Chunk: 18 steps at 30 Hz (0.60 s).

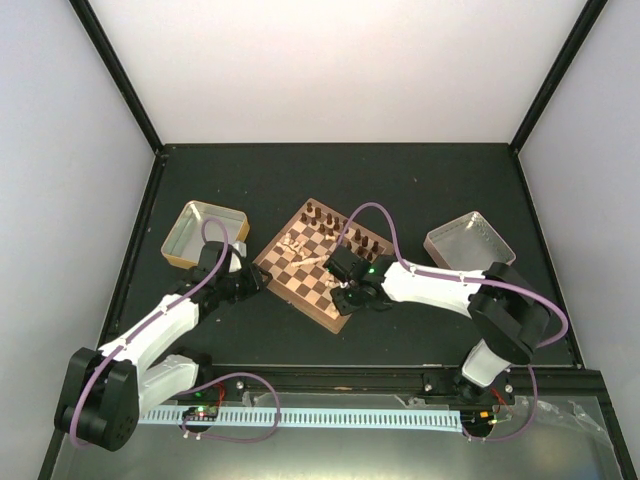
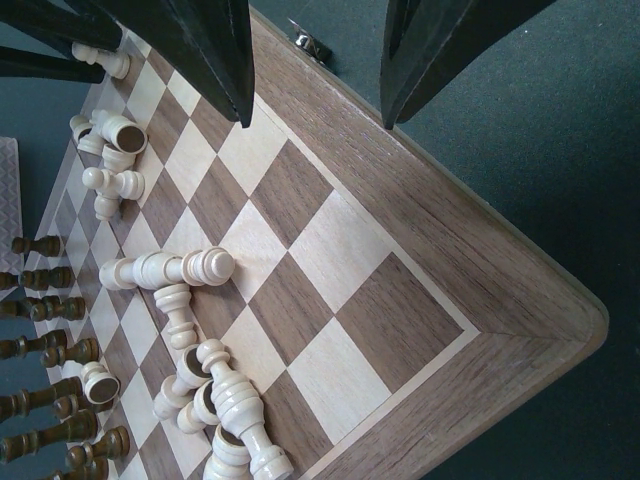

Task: Set up the chess pieces on the board
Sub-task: Place the chess piece on the chessboard, then pick up the chess piece from the chessboard.

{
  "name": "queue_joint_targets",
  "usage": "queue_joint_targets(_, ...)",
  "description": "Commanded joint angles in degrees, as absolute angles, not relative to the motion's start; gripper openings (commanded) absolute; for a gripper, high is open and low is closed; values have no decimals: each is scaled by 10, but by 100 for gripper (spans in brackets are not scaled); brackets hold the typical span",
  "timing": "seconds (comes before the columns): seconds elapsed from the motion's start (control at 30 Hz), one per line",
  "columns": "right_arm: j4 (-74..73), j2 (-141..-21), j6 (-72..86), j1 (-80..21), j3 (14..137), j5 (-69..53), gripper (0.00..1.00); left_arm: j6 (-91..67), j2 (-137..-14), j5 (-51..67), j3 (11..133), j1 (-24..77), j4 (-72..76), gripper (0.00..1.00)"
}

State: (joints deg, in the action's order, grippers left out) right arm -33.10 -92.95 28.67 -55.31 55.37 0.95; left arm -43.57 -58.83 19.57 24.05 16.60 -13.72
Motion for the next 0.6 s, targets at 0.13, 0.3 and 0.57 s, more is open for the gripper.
queue_joint_targets(0.13, -371, -890, 291, -555, 584, 35, 39, -427, -576, 200, 251, 169, -140, 40)
queue_joint_targets(0.3, -372, -851, 317, -552, 593, 91, 40, -413, -566, 203, 263, 169, -150, 43)
queue_joint_targets(0.57, -342, -879, 336, -522, 631, 130, 40, -381, -531, 218, 291, 169, -161, 56)
